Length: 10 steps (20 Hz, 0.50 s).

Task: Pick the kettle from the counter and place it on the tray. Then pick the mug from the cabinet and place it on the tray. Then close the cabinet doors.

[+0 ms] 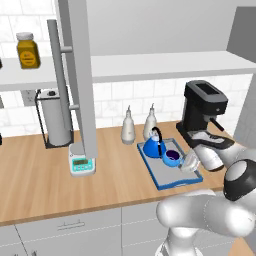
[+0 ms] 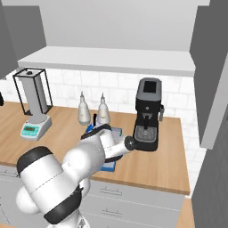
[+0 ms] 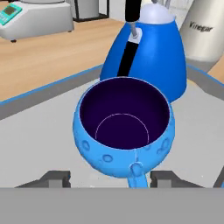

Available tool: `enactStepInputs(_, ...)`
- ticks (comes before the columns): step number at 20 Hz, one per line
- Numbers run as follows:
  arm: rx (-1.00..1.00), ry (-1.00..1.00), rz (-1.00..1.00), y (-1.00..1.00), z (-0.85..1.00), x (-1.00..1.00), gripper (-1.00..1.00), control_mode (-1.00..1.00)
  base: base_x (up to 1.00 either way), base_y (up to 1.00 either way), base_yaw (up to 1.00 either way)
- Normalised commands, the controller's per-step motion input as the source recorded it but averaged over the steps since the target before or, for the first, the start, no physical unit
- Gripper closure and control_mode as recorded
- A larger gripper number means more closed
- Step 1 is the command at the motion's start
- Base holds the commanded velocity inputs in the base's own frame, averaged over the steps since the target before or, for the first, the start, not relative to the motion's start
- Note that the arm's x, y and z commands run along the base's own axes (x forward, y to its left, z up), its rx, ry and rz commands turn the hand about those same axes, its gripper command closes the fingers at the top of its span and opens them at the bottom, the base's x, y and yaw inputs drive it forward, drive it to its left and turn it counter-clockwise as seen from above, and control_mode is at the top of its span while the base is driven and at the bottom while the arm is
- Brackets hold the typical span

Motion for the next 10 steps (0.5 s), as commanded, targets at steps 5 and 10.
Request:
enactStepInputs(5,-0.07,0.00,0.05,0.24,0.23,-0.81,-1.00,-1.00,0.00,0.00,0.00)
enactStepInputs(10,-0.11,0.00,0.00,0.23,0.96,-0.66,-1.00,-1.00,0.00,0.00,0.00)
